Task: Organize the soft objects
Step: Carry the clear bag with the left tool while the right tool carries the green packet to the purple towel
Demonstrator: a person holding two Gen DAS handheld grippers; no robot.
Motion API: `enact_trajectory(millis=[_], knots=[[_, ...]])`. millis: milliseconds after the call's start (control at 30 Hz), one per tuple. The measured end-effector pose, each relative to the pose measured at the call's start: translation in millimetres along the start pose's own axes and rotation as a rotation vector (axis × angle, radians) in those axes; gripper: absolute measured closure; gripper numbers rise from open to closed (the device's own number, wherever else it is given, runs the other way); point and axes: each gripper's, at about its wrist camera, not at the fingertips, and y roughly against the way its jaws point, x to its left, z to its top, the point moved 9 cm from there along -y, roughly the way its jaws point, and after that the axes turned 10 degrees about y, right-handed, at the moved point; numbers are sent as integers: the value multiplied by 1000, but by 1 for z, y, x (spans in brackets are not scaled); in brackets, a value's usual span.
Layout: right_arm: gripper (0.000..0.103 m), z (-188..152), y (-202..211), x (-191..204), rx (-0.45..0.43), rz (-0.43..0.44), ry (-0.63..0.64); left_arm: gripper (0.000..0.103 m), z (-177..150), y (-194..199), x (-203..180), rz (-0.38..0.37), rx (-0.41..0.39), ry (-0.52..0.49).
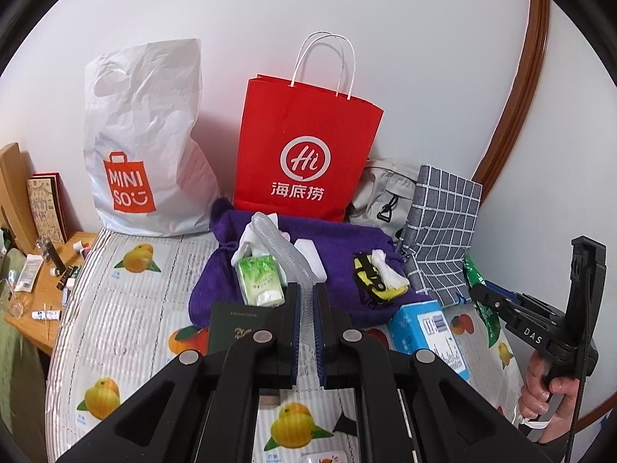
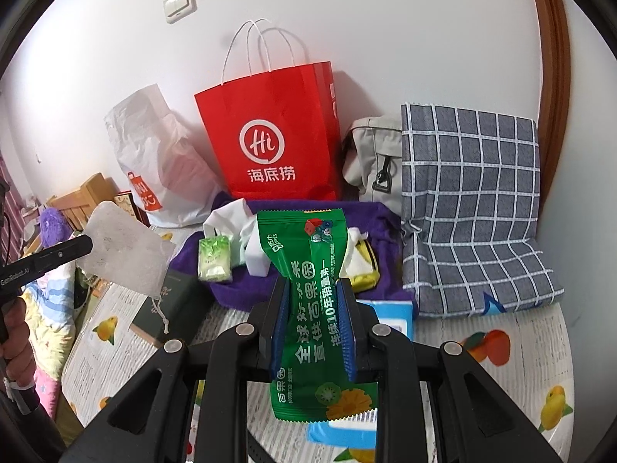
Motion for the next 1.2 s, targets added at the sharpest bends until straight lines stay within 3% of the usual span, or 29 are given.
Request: enact_trajectory(millis=[1200], knots=[[79,71,-91,-11,-29,49,-17,96,56,-69,-24,2,-10,-43]])
